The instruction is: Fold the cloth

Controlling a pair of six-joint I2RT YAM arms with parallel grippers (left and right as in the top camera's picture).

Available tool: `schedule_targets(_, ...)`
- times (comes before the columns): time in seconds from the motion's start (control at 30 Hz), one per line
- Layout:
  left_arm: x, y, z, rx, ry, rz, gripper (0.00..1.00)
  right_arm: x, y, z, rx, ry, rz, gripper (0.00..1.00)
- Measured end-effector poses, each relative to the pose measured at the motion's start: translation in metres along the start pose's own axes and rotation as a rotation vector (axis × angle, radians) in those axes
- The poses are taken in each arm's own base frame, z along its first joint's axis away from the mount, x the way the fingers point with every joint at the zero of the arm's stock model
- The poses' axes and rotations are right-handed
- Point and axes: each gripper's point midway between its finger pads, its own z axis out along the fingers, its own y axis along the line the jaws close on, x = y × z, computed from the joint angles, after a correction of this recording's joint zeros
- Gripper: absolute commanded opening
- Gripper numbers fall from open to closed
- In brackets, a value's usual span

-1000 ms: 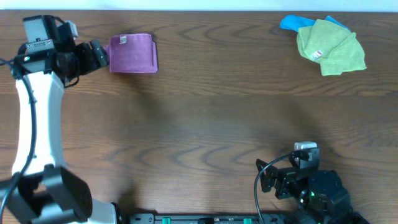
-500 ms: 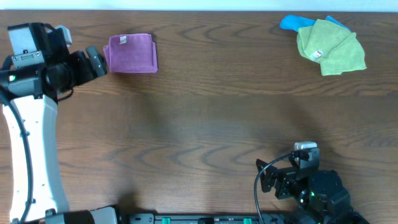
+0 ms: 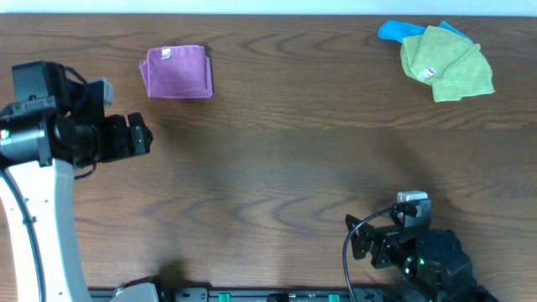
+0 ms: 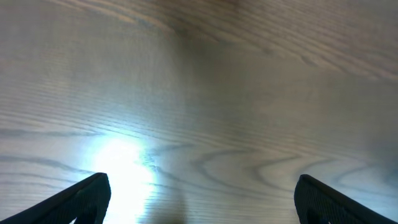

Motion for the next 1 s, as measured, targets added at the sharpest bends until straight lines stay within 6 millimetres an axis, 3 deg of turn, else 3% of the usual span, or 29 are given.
schedule_targets(0.2,0.016,0.000,0.008,0.001,-0.140,0.082,0.96,0.000,0.000,0.000,0.001,0.001,0.000,0.99)
schedule_targets(0.67,0.081,0.004,0.069,0.038,-0.426,0.193,0.95,0.000,-0.001,0.000,0.004,0.001,0.000,0.99)
schedule_targets(1.0,0.133,-0.007,0.105,0.072,-0.500,0.317,0.96,0.000,-0.001,0.000,0.004,0.000,0.000,0.99)
